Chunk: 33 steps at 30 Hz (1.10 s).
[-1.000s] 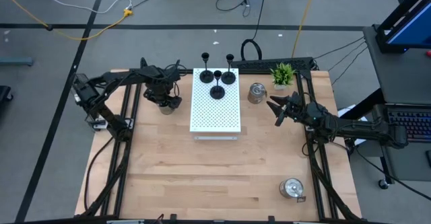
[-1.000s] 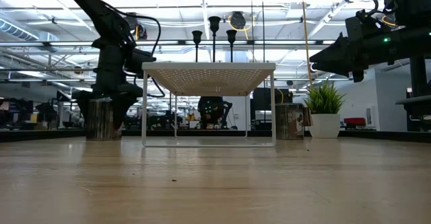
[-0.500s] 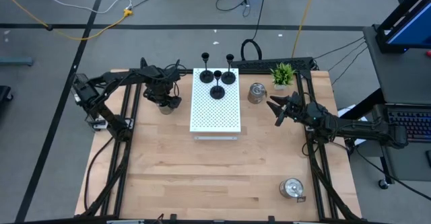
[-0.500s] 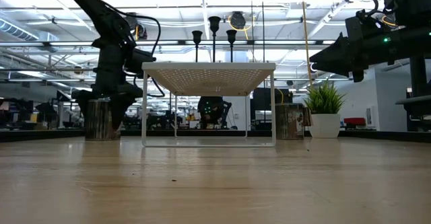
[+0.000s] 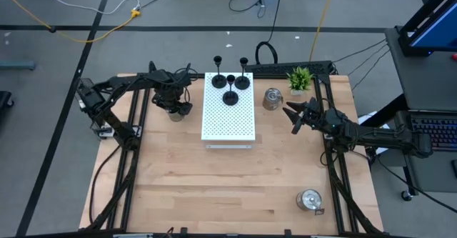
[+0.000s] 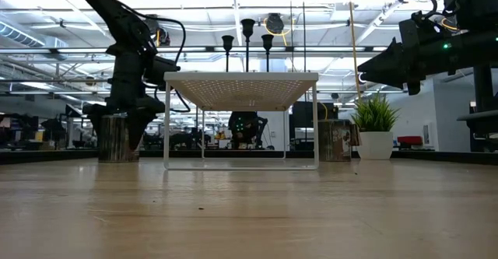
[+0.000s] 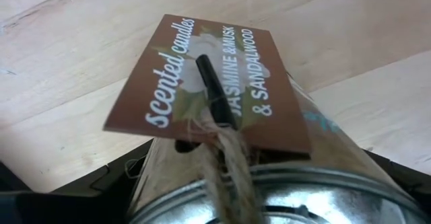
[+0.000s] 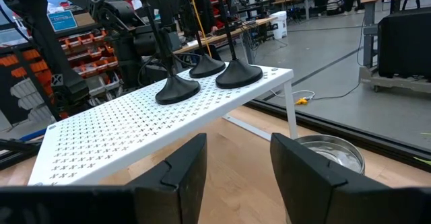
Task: Pick & Place candle stick holders
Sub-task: Put the top left brown scented candle on the shelf
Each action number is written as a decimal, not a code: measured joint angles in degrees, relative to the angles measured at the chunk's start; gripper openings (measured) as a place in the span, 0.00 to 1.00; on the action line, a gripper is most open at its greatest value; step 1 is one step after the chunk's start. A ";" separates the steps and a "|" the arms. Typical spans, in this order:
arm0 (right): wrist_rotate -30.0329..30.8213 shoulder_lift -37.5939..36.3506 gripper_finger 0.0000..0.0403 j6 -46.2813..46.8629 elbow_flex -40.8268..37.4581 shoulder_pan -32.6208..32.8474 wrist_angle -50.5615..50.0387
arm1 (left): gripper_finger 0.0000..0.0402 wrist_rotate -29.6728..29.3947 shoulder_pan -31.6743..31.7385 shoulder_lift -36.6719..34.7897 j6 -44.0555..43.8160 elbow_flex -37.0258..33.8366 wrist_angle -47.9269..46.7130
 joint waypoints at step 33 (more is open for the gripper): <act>0.00 0.00 0.38 0.00 -0.02 0.00 0.00 | 0.89 1.72 -6.43 -11.98 -4.41 4.01 -10.29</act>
